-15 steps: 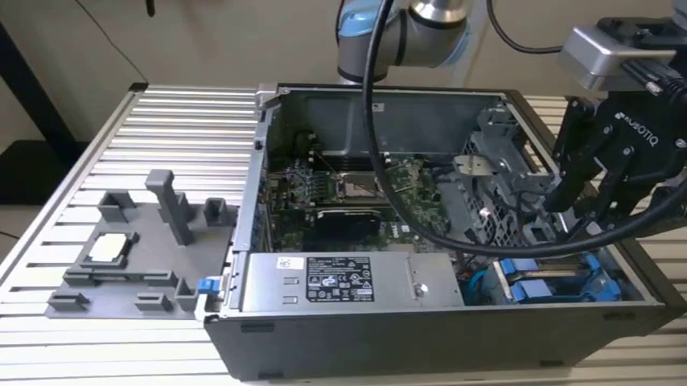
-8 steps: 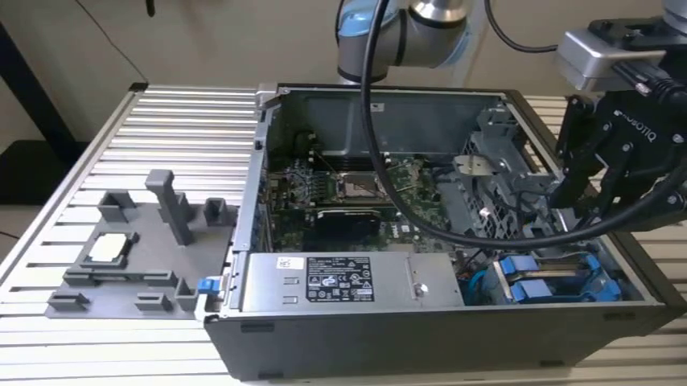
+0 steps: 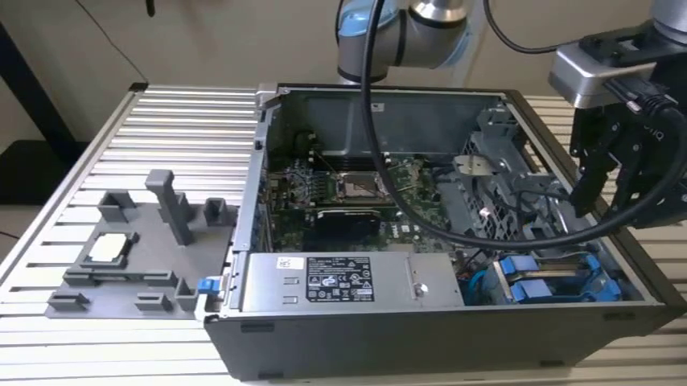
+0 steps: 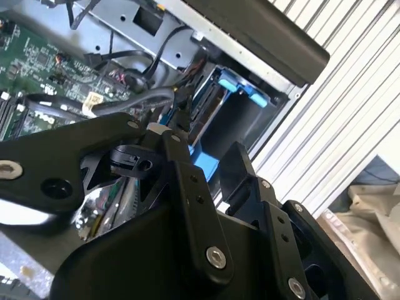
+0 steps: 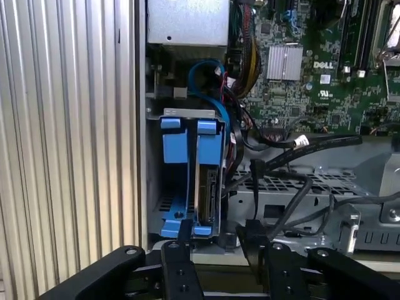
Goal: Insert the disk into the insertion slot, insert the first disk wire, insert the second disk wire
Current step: 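Insert the first disk wire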
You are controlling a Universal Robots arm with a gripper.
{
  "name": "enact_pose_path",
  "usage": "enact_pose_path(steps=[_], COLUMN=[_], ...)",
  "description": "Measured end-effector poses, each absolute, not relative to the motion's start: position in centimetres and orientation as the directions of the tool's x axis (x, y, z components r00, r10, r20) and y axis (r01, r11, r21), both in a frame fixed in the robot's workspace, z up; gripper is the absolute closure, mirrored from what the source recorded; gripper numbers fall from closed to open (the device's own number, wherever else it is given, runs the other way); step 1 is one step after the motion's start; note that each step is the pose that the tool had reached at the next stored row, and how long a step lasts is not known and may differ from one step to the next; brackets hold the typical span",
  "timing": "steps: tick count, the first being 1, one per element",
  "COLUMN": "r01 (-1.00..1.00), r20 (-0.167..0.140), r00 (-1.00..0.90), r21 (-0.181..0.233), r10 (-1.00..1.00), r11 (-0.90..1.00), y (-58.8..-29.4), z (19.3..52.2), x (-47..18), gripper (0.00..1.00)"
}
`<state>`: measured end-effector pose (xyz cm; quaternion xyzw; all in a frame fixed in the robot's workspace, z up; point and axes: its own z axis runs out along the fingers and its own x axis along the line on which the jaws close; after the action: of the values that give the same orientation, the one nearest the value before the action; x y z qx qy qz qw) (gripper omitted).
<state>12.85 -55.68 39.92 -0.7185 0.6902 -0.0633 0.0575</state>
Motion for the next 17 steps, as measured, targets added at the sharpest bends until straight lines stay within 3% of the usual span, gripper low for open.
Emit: enact_pose_path(steps=[3,17], r01=[-0.979,-0.971], r20=[0.013,0.032], r00=[0.056,0.110], r21=[-0.195,-0.212], r10=[-0.998,-0.993], r11=[-0.057,-0.114], y=[-55.4,-54.5], z=[39.8,39.4], x=[12.8,12.2], gripper=[0.53,0.53])
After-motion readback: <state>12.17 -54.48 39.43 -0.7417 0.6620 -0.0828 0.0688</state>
